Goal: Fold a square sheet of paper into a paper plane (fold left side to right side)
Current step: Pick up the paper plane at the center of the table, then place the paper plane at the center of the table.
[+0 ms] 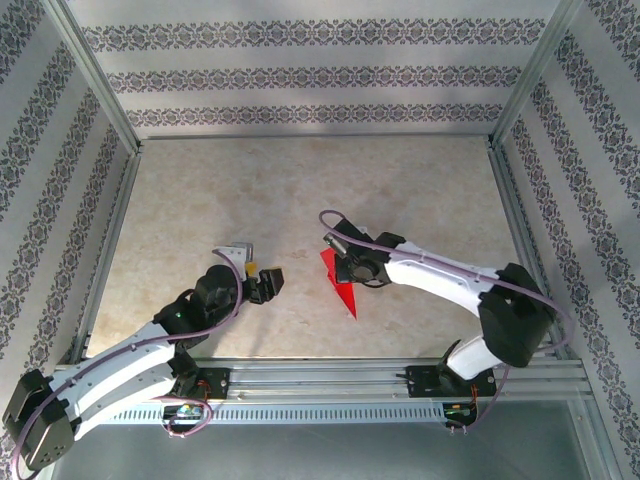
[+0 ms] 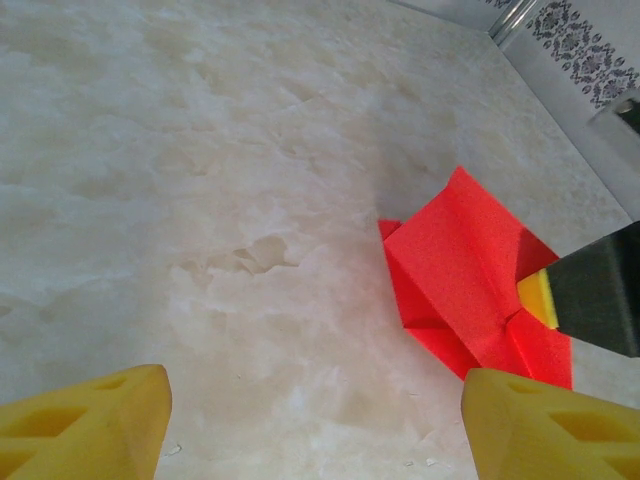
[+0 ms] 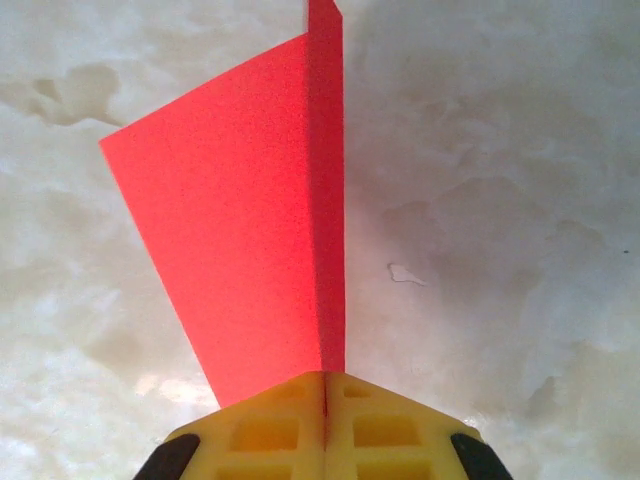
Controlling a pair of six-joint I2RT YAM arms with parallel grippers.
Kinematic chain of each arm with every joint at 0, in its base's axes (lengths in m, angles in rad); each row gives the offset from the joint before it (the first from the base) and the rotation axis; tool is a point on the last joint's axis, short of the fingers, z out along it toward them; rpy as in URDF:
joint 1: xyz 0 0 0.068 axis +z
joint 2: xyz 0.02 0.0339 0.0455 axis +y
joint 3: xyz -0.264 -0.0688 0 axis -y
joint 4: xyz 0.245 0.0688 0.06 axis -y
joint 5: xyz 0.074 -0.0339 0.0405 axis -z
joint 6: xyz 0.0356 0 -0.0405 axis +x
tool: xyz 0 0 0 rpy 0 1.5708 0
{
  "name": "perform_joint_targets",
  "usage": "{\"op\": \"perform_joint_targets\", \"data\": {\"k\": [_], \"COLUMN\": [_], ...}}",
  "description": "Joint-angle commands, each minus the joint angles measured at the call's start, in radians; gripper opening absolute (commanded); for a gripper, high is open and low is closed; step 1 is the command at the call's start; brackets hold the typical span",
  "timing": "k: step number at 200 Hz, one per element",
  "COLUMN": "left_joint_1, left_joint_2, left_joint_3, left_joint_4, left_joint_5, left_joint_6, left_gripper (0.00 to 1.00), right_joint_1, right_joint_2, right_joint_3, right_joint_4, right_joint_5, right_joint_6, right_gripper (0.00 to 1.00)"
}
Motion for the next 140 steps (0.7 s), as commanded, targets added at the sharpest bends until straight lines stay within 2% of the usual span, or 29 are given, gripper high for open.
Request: {"op": "perform_joint_targets", "data": {"k": [1, 50, 89, 140], "left_joint_1": [0.020, 0.030, 0.043, 0.052], "left_joint_2": [-0.030, -0.101, -0.189, -0.271], "left_joint_3": [0.030, 0.027, 0.045, 0.069], "left_joint_4": [-0.024, -0.085, -0.206, -0.292], "left_joint_5": [-0.013, -0.030, -0.092, -0.144], "left_joint_6": [-0.030, -0.048, -0.036, -0.044], "left_gripper": [0.77, 0.77, 0.78, 0.79], "right_joint_1": [-0.048, -0.252, -0.425, -0.484], "right_joint_2": [-0.099, -0.284, -0.362, -0.334], "right_joint_3": [-0.048, -0.195, -0.355, -0.464], "right_joint_4": [0.071, 0.284, 0.610, 0.984], "right_joint_5": [-0.070, -0.453, -0.773, -0.938], "right_joint_6": [-0.025, -0.019, 0.155, 0.394], "right_gripper": [0.00, 0.00, 0.00, 0.00]}}
